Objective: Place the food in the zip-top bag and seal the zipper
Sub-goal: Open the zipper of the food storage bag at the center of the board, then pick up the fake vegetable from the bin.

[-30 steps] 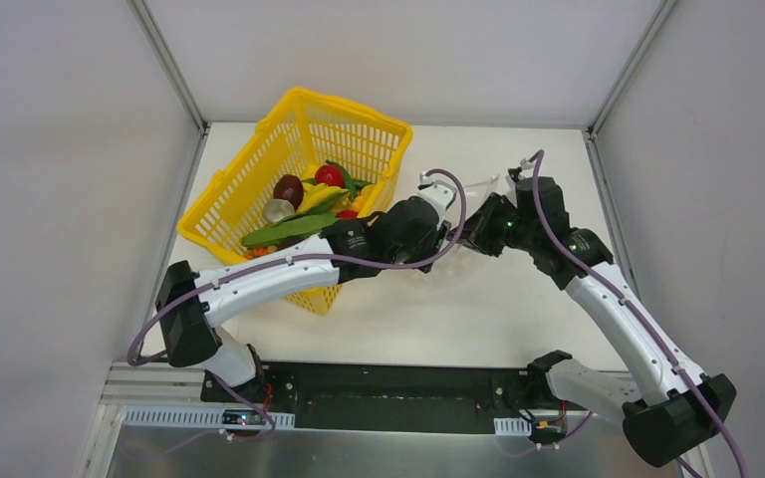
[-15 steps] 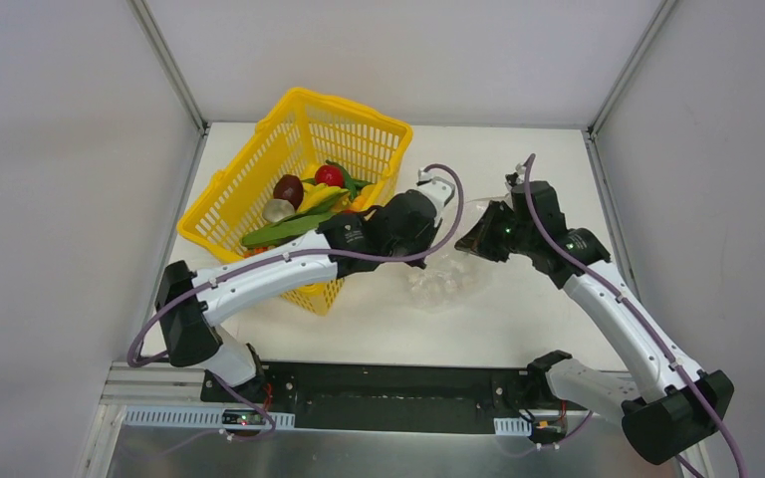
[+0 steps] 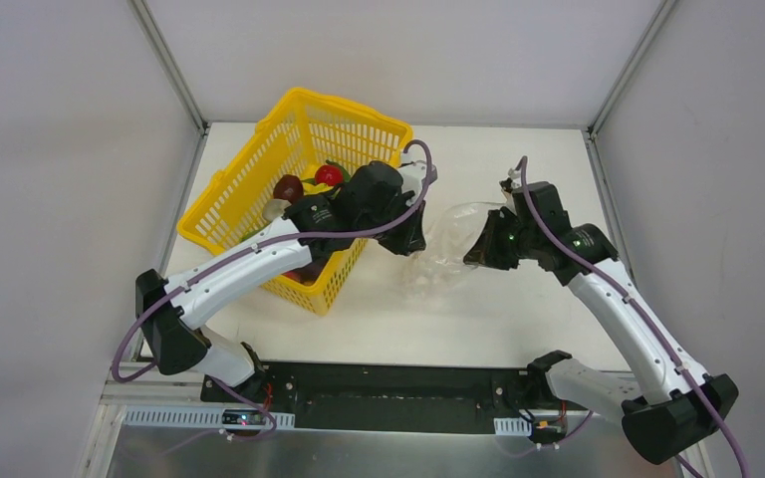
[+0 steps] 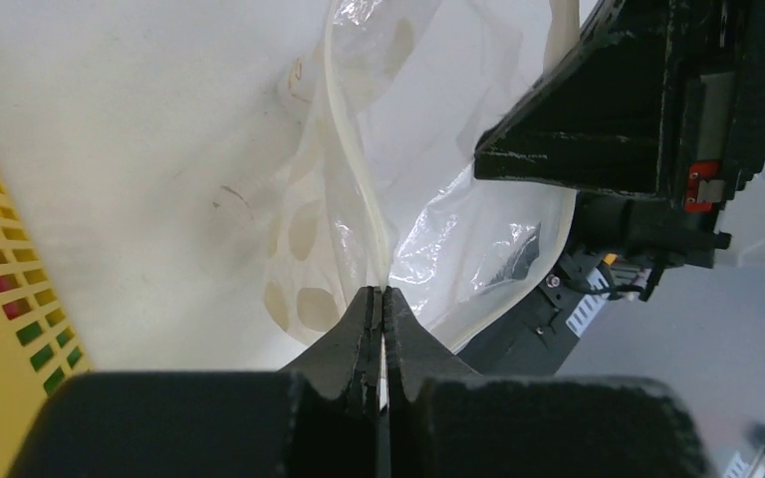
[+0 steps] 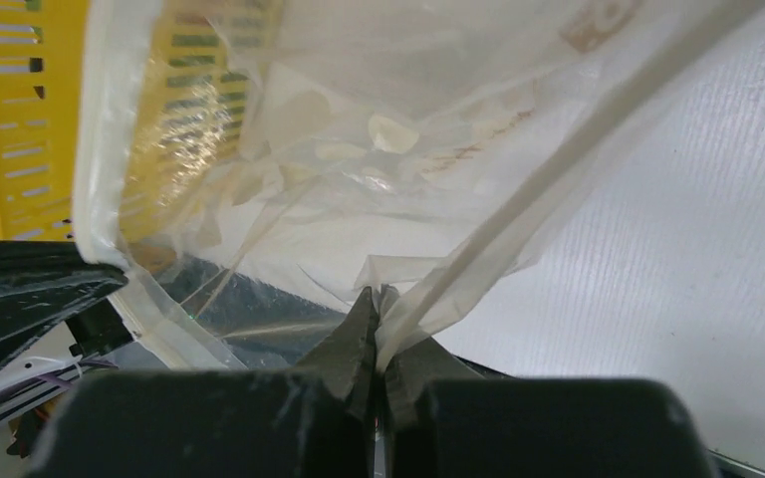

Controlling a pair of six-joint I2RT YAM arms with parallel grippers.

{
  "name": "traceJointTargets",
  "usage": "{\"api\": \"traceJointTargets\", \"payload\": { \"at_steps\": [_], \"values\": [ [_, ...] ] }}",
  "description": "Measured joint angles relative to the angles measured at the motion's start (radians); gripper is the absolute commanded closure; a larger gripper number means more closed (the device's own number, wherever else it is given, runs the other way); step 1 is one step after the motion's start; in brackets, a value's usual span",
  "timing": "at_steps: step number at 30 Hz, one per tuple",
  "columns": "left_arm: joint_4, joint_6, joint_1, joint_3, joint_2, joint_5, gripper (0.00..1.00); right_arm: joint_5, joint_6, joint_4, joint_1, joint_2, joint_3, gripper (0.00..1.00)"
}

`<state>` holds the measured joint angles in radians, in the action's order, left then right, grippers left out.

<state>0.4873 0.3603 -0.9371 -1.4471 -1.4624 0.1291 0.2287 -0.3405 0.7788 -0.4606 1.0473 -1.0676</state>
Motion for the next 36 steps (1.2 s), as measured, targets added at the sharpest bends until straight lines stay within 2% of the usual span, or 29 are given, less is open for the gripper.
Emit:
{"api": "traceJointTargets", "payload": {
  "at_steps": [1,2,3,4,6,10,12,16,21,25,30,36],
  "values": [
    [0.004,0.004,0.0,-0.004,0.0,0.021,1.0,-0.005,0.001,0.008,0.0,0.0,-0.012,1.0],
    [0.004,0.009,0.001,-0.005,0.0,0.035,0.95,-0.008,0.001,0.013,0.0,0.0,-0.026,1.0],
    [0.004,0.016,0.001,-0.005,0.0,0.055,0.78,-0.009,0.001,0.018,0.0,-0.001,-0.043,1.0],
    [0.005,0.02,0.001,-0.005,0.0,0.067,0.55,-0.011,0.001,0.022,0.0,-0.001,-0.062,1.0],
    [0.006,0.035,0.001,-0.005,0.0,0.082,0.38,-0.012,0.006,0.037,0.0,0.0,-0.111,1.0],
    [0.016,0.04,0.001,-0.005,0.005,0.073,0.17,-0.016,0.045,0.108,0.0,0.029,-0.233,1.0],
    [0.028,0.037,0.001,-0.005,0.018,0.049,0.09,-0.028,0.073,0.142,0.0,0.056,-0.28,1.0],
    [0.053,0.015,0.01,-0.005,0.086,-0.027,0.01,-0.042,0.103,0.201,0.0,0.089,-0.286,1.0],
    [0.088,-0.03,0.081,-0.007,0.209,-0.111,0.01,-0.041,0.109,0.222,0.0,0.09,-0.253,1.0],
    [0.126,-0.076,0.195,-0.037,0.257,-0.172,0.01,-0.032,0.106,0.219,0.0,0.087,-0.228,1.0],
    [0.125,-0.11,0.377,-0.048,0.237,-0.213,0.01,-0.008,0.098,0.21,0.0,0.083,-0.206,1.0],
    [0.104,-0.119,0.544,-0.054,0.097,-0.229,0.02,0.008,0.094,0.202,0.0,0.072,-0.2,1.0]
  ]
}}
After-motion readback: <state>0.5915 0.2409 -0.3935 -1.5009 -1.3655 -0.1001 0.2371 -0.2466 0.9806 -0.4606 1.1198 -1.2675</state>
